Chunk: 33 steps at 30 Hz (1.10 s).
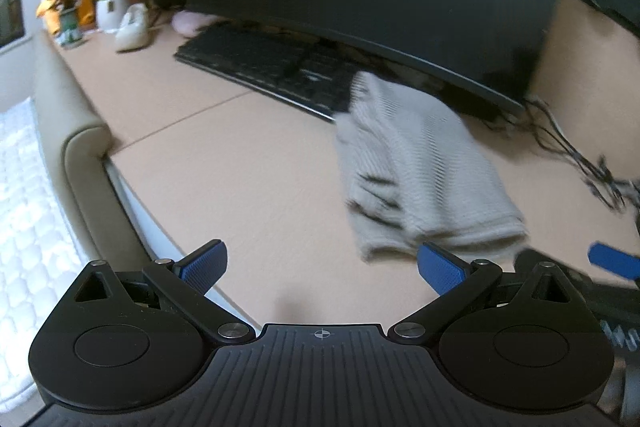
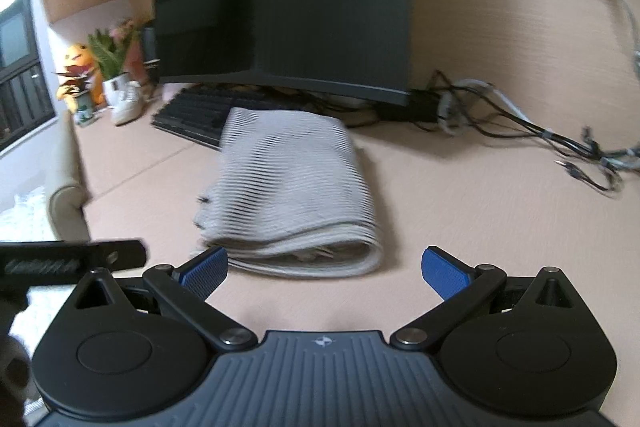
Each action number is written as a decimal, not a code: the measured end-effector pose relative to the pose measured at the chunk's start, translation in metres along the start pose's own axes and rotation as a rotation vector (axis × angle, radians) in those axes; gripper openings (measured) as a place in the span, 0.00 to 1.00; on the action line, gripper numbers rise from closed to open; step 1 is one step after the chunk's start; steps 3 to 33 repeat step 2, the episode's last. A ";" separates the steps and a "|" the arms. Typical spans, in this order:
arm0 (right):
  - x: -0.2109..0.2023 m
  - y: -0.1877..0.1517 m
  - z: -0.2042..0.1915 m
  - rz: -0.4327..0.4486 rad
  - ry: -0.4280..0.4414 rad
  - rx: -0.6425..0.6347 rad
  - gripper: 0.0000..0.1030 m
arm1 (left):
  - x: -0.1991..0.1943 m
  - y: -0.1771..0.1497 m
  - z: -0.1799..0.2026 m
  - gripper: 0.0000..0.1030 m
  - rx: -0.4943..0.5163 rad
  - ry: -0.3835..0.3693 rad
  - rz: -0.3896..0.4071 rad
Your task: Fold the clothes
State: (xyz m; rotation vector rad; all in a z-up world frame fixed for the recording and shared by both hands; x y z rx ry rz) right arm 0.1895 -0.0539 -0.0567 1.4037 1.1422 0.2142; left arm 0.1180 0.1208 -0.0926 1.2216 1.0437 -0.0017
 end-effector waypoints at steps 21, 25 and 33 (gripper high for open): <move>0.014 0.011 -0.019 0.020 0.039 -0.032 1.00 | 0.017 0.013 -0.016 1.00 -0.031 0.017 0.002; 0.014 0.011 -0.019 0.020 0.039 -0.032 1.00 | 0.017 0.013 -0.016 1.00 -0.031 0.017 0.002; 0.014 0.011 -0.019 0.020 0.039 -0.032 1.00 | 0.017 0.013 -0.016 1.00 -0.031 0.017 0.002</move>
Point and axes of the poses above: each gripper's, at about its wrist camera, not at the fingertips, and x roughly the way its jaws point, z to its right, y to its top, the point moved 6 cm from there along x, roughly the way its jaws point, and after that the axes turned 12 degrees about y, right-handed, at the moved point
